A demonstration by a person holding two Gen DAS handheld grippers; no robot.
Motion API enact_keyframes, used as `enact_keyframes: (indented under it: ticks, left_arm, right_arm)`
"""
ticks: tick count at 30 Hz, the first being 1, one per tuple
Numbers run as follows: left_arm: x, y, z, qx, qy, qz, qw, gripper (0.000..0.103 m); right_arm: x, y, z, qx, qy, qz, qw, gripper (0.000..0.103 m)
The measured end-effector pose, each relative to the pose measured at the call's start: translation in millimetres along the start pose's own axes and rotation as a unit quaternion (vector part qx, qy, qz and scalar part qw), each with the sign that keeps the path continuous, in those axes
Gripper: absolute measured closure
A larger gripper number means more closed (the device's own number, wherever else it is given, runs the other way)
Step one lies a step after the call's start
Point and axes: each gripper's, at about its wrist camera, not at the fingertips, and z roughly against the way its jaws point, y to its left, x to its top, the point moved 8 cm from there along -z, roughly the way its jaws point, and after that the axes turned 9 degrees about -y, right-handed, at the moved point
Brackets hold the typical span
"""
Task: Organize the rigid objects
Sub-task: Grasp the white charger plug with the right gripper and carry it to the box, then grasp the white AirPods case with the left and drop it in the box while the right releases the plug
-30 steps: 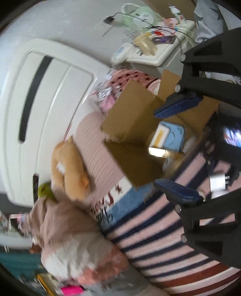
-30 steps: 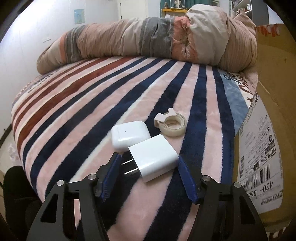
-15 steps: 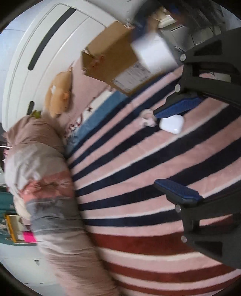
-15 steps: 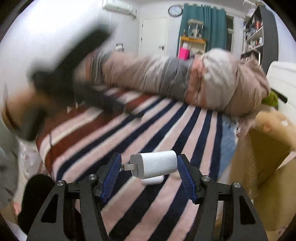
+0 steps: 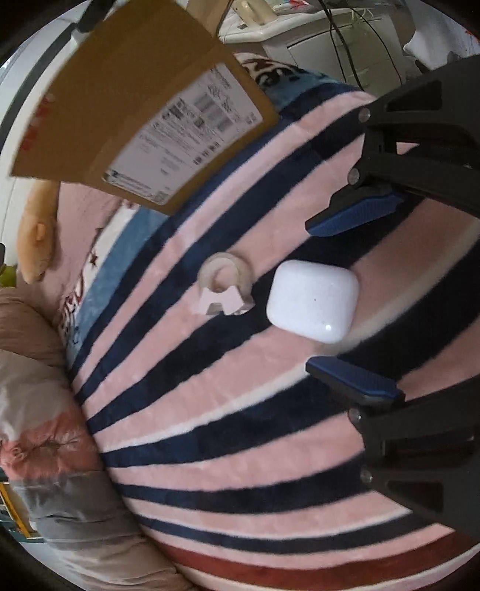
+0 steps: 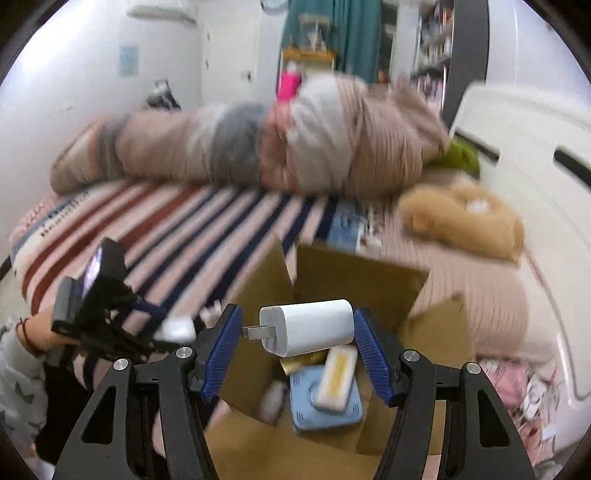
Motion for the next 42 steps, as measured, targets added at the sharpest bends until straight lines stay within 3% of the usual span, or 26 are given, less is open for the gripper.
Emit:
enact_keyframes:
  ticks: [1,3,7,15,23,27,32,35,37,42]
  left_arm:
    - [-0.7,0.5,-3.4,0.002,-0.001,0.003,1.0,0.052]
    - [-0.3,3.4,-6.0,0.008,-0.005,0.007,0.9999,0.058]
    - [-1.7,2.5,-5.7,0.009,-0.015,0.003,0.9998,0.06]
    - [-1.4,1.6,2.7,0.008,-0.02,0.007,0.9997,0.062]
    - [32.5,16.9,79.9,0.031,-0.066,0.011,0.9973,0.063]
    - [69.9,15.0,139.4,0.037,-0.095,0.003,0.9948,0.063]
    - [116.8,-24.2,181.4,0.019,-0.117,-0.045,0.9919,0.063]
    - [139.2,-60.2,192.4,-0.011,-0.123,-0.073,0.9897,0.063]
    - [153.1,-88.7,188.8,-0.035,-0.12,-0.094,0.9876,0.063]
    - [167.0,-158.9,154.4,-0.088,-0.087,-0.143,0.9819,0.063]
  right_arm:
    - [-2.8,-2.7,-10.3,-0.001,0.016,-0.006,1.0,0.043]
    - [-6.7,-9.5,-23.4,-0.01,0.041,-0.013,0.999,0.043]
    - [-8.5,-22.9,-29.1,-0.019,0.051,-0.033,0.998,0.037]
    - [0.9,-10.6,-5.9,0.004,0.007,-0.04,0.999,0.035]
    - [28.9,71.1,40.7,0.104,-0.082,-0.006,0.991,0.035]
    - [17.9,124.8,45.0,0.168,-0.071,0.013,0.983,0.035]
    - [-22.6,177.9,15.9,0.232,-0.021,-0.005,0.972,0.035]
    - [-50.0,191.8,-21.5,0.23,0.01,-0.034,0.973,0.035]
    - [-63.0,190.3,-46.2,0.204,0.012,-0.038,0.978,0.035]
    - [-83.6,156.0,-110.1,0.09,0.011,-0.033,0.995,0.035]
